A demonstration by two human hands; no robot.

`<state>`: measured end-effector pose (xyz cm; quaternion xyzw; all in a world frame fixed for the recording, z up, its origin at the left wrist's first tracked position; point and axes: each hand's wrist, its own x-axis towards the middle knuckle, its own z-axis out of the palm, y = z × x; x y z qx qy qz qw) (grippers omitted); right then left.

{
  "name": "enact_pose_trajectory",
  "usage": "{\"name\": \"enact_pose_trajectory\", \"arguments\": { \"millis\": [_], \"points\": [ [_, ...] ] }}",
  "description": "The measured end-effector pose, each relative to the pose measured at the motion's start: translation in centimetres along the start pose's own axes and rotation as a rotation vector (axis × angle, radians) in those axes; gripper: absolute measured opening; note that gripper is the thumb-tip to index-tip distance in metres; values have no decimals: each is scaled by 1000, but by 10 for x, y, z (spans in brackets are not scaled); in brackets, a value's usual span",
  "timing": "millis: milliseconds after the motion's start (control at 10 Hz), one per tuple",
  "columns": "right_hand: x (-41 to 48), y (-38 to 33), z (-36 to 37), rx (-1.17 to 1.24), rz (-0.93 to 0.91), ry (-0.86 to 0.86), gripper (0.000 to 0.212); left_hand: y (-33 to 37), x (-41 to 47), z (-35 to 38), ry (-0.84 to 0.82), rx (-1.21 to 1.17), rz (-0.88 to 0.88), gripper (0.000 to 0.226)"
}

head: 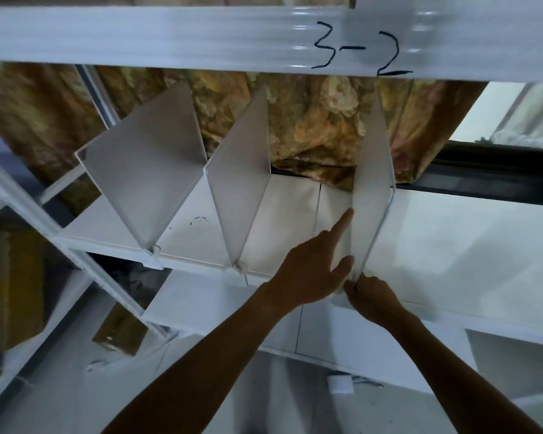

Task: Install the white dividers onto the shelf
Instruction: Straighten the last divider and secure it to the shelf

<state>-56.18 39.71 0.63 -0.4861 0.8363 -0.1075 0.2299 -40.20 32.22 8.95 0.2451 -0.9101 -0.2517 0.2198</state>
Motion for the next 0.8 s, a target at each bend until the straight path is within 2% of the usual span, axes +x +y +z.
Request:
{"name": "enact_pose_trajectory", "arguments": {
  "millis": [200,300,500,600,700,800],
  "points": [
    [2,5,22,-150,67,140,44,-70,-66,34,-210,-317,-498,59],
    [-7,-1,33,5,88,242,38,-96,-96,38,-257,-435,-697,49],
    [-17,-10,40,170,185,316,35,-127,-161,38,-238,-486,-813,32],
    [-28,-15,44,189,202,344,36,-132,-190,40,-226,-559,-875,16],
    [-38,-17,43,237,218,337,30,-133,-217,43,-175,-622,-943,12],
    [-61,-12,56,279,150,367,39,-137,-263,59,-181,-617,-1041,13]
  ]
}}
